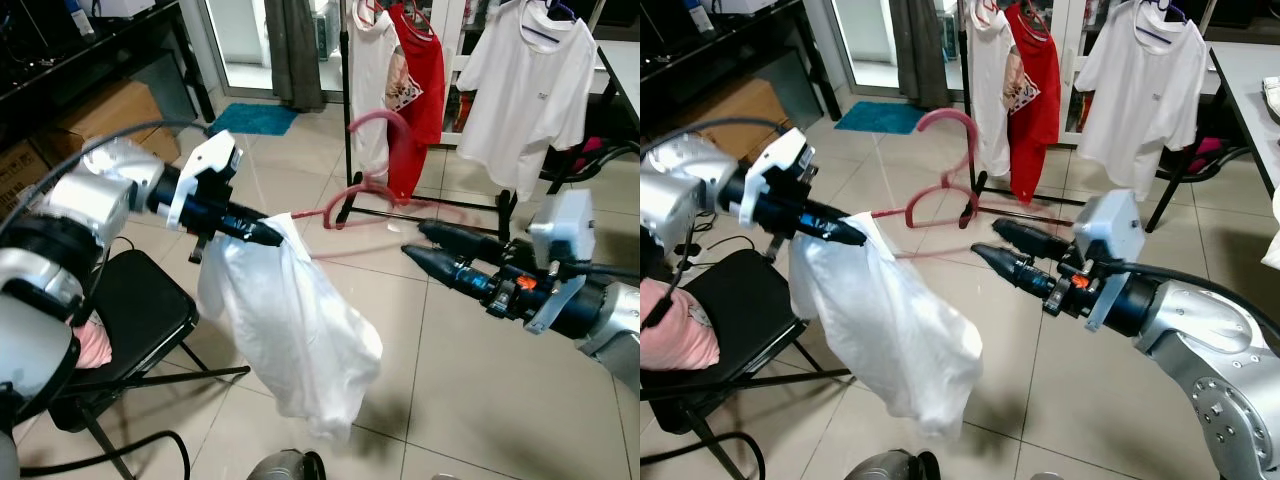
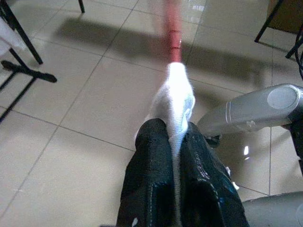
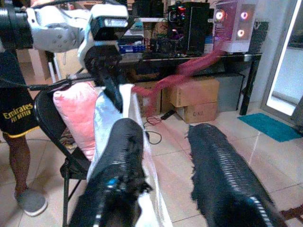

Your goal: Hang hanger

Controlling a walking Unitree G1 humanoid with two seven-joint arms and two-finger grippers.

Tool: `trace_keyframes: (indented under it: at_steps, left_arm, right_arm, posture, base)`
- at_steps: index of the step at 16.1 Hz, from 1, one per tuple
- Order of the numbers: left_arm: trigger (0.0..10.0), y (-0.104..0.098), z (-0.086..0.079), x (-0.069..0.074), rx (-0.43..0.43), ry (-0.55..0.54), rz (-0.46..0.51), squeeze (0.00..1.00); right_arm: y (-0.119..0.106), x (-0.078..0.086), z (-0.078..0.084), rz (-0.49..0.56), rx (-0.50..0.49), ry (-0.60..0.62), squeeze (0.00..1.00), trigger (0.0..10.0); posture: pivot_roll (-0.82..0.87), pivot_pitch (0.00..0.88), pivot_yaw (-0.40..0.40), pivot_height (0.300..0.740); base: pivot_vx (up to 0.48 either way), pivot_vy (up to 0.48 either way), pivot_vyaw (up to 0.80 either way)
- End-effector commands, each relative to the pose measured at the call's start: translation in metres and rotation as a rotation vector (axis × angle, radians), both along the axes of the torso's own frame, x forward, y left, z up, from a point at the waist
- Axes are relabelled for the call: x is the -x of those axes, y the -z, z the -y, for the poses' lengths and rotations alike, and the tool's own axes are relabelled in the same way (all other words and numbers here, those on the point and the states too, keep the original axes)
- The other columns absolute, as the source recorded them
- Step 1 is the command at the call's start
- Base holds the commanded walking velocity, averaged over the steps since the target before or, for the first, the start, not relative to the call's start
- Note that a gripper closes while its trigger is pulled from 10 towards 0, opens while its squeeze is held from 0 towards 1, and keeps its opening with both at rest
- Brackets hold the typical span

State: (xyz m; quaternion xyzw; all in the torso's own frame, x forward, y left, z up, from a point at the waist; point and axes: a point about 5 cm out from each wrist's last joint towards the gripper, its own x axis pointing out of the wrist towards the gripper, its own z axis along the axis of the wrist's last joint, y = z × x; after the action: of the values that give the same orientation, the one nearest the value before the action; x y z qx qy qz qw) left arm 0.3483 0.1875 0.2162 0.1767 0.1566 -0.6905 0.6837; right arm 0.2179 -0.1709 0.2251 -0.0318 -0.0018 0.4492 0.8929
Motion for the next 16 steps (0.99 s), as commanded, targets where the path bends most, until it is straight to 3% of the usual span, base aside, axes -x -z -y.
trace_keyframes:
  at_steps: [1, 4, 9, 11, 13, 16]
  left_arm:
    - [0.0, -0.004, -0.005, -0.002, 0.015, -0.027, 0.033, 0.0]
    - [0.0, 0.003, -0.007, -0.009, 0.009, -0.147, 0.138, 0.0]
    - [0.0, 0.003, -0.003, -0.01, 0.071, -0.162, 0.131, 0.0]
    - [0.0, -0.001, -0.001, -0.008, 0.119, -0.13, 0.11, 0.0]
    - [0.0, -0.009, 0.001, -0.006, 0.196, -0.085, 0.073, 0.0]
    - [0.0, -0.02, 0.005, -0.005, 0.252, -0.03, 0.035, 0.0]
  right_arm:
    - [0.0, 0.0, 0.002, 0.01, -0.024, 0.02, 1.0, 10.0]
    - [-0.008, -0.008, 0.014, 0.093, -0.133, 0.183, 1.0, 10.0]
    - [-0.005, -0.007, 0.017, 0.096, -0.163, 0.244, 1.0, 10.0]
    - [-0.004, -0.001, 0.012, 0.068, -0.182, 0.198, 1.0, 10.0]
    - [0.0, 0.017, -0.007, 0.002, -0.149, 0.01, 1.0, 10.0]
    - [0.006, 0.022, -0.025, -0.024, -0.127, -0.05, 1.0, 10.0]
  posture:
    - [-0.1, 0.047, 0.148, 0.74]
    - [-0.1, 0.048, 0.154, 0.74]
    - [-0.1, 0.05, 0.157, 0.74]
    - [-0.1, 0.049, 0.16, 0.74]
    - [-0.1, 0.049, 0.166, 0.74]
    - [-0.1, 0.051, 0.173, 0.74]
  base:
    - [0.0, 0.0, 0.0]
    - [0.0, 0.0, 0.0]
    - [0.0, 0.0, 0.0]
    - [0.0, 0.0, 0.0]
    - [0.0, 0.0, 0.0]
    - [0.0, 0.0, 0.0]
